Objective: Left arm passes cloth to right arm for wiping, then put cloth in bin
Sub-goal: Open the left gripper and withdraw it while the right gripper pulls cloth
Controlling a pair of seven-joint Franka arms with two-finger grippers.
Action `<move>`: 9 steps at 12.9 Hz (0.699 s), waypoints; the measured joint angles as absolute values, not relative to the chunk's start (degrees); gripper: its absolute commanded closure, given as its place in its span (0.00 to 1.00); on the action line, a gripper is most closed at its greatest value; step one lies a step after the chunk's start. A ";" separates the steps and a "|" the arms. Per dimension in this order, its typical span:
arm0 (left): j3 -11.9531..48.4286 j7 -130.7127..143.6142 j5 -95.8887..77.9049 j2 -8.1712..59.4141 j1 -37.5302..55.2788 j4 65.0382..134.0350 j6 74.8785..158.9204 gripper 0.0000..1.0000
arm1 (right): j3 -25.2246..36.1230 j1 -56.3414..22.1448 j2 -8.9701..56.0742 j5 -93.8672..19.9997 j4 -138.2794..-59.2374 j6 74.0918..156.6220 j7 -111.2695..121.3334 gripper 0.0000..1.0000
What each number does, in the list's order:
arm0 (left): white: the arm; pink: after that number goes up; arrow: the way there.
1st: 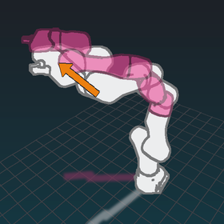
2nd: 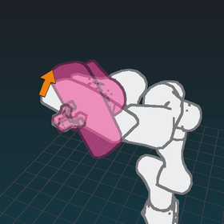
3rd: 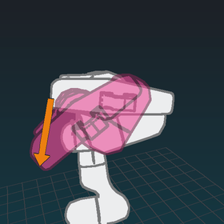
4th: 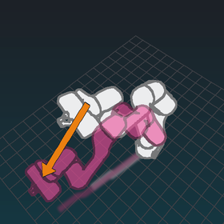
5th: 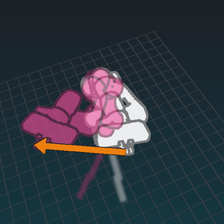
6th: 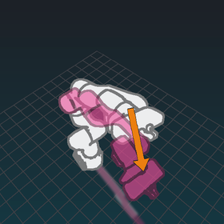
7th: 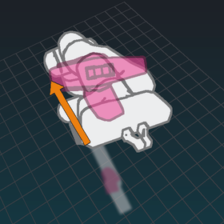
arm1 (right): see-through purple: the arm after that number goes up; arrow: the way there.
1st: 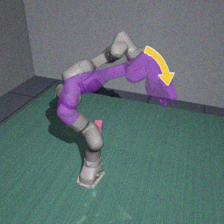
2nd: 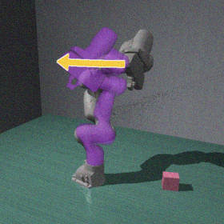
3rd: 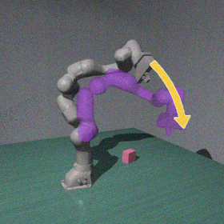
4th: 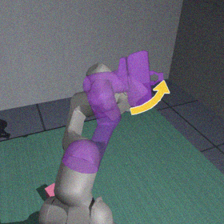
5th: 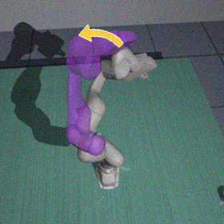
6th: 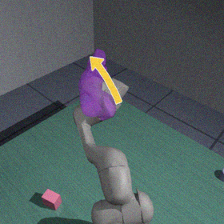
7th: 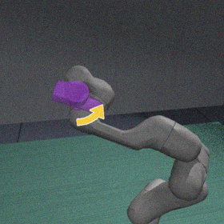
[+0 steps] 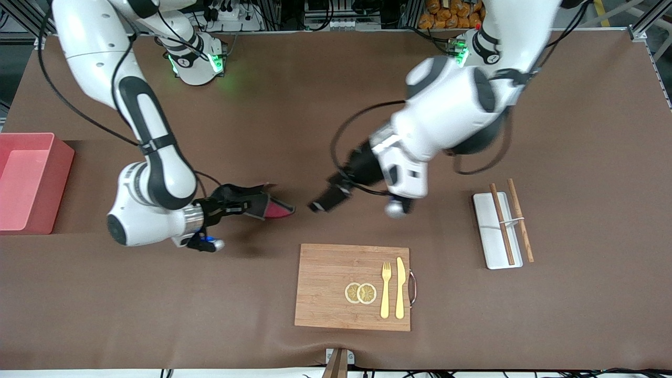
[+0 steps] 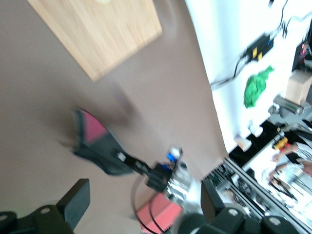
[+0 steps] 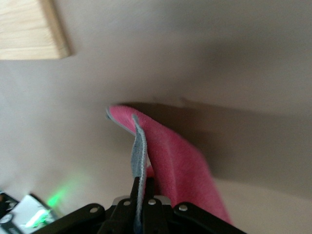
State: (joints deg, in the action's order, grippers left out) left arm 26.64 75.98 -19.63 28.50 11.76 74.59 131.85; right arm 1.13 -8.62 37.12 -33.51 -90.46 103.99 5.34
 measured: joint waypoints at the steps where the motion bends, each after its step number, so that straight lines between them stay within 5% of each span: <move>1: 26.60 72.93 -17.59 27.06 8.72 74.59 126.79 0.00 | 1.21 -6.03 37.10 -31.46 -90.42 103.19 8.45 1.00; 4: 26.59 60.57 -8.50 24.18 -0.17 74.61 111.07 0.00 | 1.45 2.73 36.59 -26.04 -89.67 96.58 17.95 1.00; 9: 26.59 40.25 0.75 20.33 -9.53 74.66 97.18 0.00 | 1.58 17.95 35.94 -15.29 -87.83 92.88 36.59 1.00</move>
State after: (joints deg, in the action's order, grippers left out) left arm 26.59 40.25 0.75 20.33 -9.53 74.66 97.18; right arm 1.58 17.95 35.94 -15.29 -87.83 92.88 36.59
